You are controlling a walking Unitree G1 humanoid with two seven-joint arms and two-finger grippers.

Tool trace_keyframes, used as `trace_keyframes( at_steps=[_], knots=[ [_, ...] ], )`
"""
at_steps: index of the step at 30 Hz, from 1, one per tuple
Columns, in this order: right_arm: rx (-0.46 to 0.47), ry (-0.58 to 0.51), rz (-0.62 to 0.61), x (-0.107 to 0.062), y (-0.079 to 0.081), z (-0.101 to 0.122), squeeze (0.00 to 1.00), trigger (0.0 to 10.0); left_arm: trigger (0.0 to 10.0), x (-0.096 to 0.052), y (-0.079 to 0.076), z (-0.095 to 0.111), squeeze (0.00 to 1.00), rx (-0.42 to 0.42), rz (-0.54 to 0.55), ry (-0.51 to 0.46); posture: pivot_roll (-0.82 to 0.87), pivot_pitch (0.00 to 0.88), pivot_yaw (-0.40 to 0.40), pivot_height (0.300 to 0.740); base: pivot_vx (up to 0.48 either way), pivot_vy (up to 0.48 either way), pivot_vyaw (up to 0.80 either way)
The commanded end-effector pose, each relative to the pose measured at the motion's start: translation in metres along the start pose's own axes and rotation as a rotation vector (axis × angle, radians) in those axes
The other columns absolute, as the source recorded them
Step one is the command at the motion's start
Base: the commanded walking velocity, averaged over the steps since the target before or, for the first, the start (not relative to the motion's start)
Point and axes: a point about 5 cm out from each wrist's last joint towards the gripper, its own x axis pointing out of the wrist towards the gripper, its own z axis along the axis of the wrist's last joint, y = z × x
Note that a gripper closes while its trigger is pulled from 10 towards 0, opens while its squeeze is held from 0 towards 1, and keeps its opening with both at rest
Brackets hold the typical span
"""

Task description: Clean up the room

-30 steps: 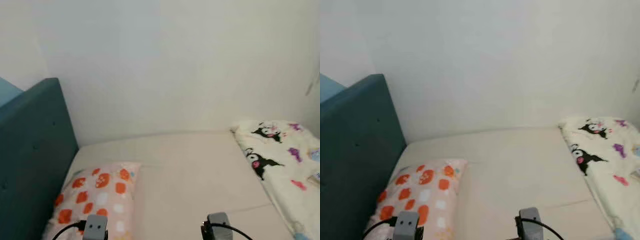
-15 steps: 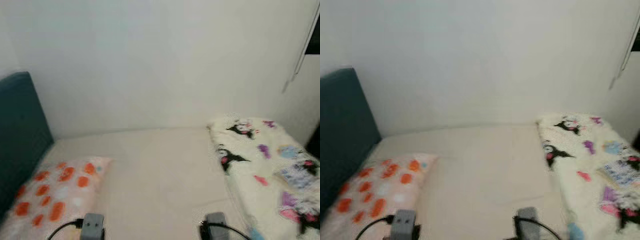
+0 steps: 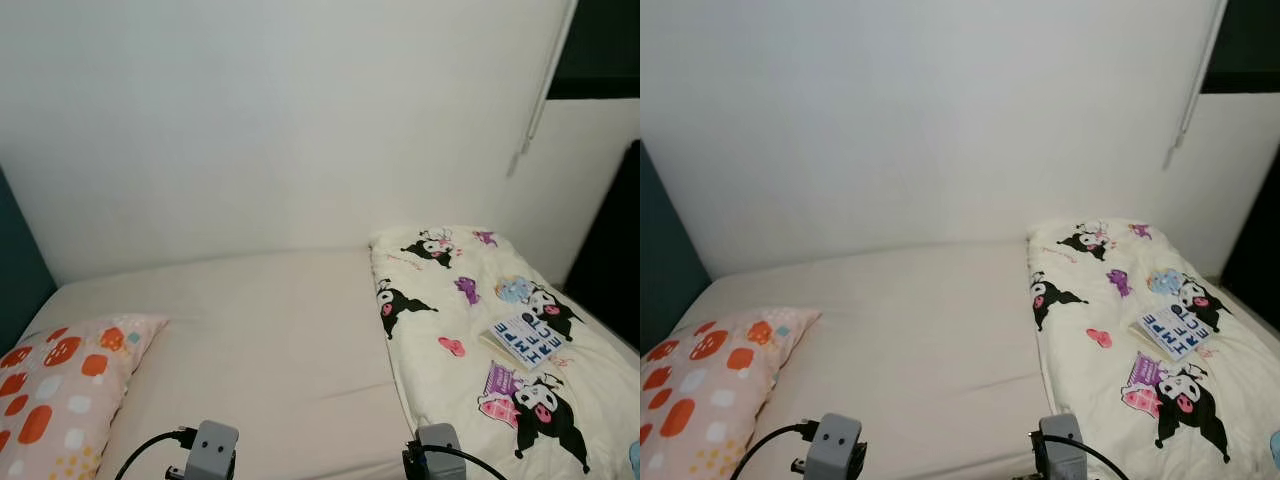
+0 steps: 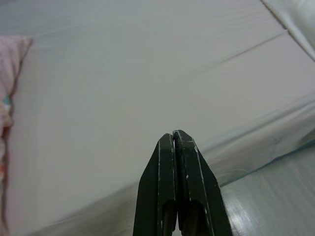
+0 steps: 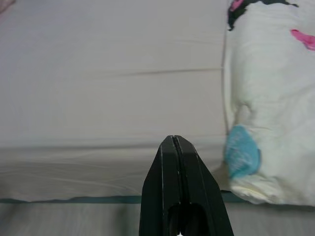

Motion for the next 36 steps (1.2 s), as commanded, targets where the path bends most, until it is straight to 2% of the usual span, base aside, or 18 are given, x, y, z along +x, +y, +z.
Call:
trace_keyframes(
  at_steps=[1, 10, 12, 15, 18, 20, 21, 22, 23, 24, 27, 32, 36],
  knots=[
    [0.010, 0.005, 0.015, 0.000, 0.006, -0.002, 0.00, 10.0, 10.0, -0.003, 0.006, -0.006, 0.00, -0.008, 0.013, 0.025, 0.01, 0.101, -0.021, 0.740, 0.000, 0.000, 0.00],
    [0.010, 0.011, 0.017, 0.001, 0.006, -0.003, 0.00, 10.0, 10.0, -0.003, 0.012, -0.012, 0.00, -0.012, 0.076, 0.052, 0.02, 0.090, -0.023, 0.740, 0.000, 0.000, 0.00],
    [-0.024, 0.042, 0.034, 0.000, 0.008, -0.010, 0.00, 10.0, 10.0, -0.004, 0.017, -0.023, 0.00, -0.058, 0.122, 0.094, 0.02, 0.073, -0.024, 0.740, 0.000, 0.000, 0.00],
    [-0.057, 0.070, 0.044, -0.002, 0.009, -0.017, 0.00, 10.0, 10.0, -0.007, 0.019, -0.034, 0.00, -0.072, 0.116, 0.131, 0.02, 0.067, -0.022, 0.740, 0.000, 0.000, 0.00],
    [0.009, 0.199, -0.011, -0.009, 0.005, -0.042, 0.00, 10.0, 10.0, -0.013, 0.017, -0.056, 0.00, -0.101, 0.084, 0.228, 0.02, 0.035, -0.025, 0.740, 0.000, 0.000, 0.00],
    [0.025, 0.235, -0.027, -0.012, 0.004, -0.048, 0.00, 10.0, 10.0, -0.015, 0.017, -0.061, 0.00, -0.111, 0.079, 0.263, 0.02, 0.029, -0.026, 0.740, 0.000, 0.000, 0.00],
    [0.026, 0.285, -0.043, -0.015, 0.004, -0.056, 0.00, 10.0, 10.0, -0.017, 0.015, -0.069, 0.00, -0.120, 0.077, 0.303, 0.02, 0.023, -0.027, 0.740, 0.000, 0.000, 0.00],
    [0.026, 0.285, -0.043, -0.015, 0.004, -0.056, 0.00, 10.0, 10.0, -0.017, 0.015, -0.069, 0.00, -0.120, 0.077, 0.303, 0.02, 0.023, -0.027, 0.740, 0.000, 0.000, 0.00],
    [0.012, 0.338, -0.048, -0.019, 0.005, -0.064, 0.00, 10.0, 10.0, -0.020, 0.014, -0.077, 0.00, -0.153, 0.077, 0.365, 0.02, 0.021, -0.030, 0.740, 0.000, 0.000, 0.00],
    [0.002, 0.387, -0.055, -0.022, 0.007, -0.071, 0.00, 10.0, 10.0, -0.022, 0.010, -0.084, 0.00, -0.133, 0.050, 0.409, 0.02, 0.022, -0.030, 0.740, 0.000, 0.000, 0.00],
    [-0.008, 0.438, -0.066, -0.025, 0.009, -0.078, 0.00, 10.0, 10.0, -0.024, 0.007, -0.089, 0.00, -0.111, 0.018, 0.452, 0.02, 0.029, -0.020, 0.740, 0.000, 0.000, 0.00],
    [0.012, 0.445, -0.084, -0.025, 0.012, -0.079, 0.00, 10.0, 10.0, -0.021, 0.005, -0.087, 0.00, -0.141, 0.060, 0.428, 0.02, 0.039, -0.003, 0.740, 0.000, 0.000, 0.00],
    [0.015, 0.441, -0.086, -0.025, 0.013, -0.079, 0.00, 10.0, 10.0, -0.022, -0.004, -0.090, 0.00, -0.108, 0.047, 0.431, 0.00, 0.056, -0.011, 0.740, 0.000, 0.000, 0.00]
  ],
)
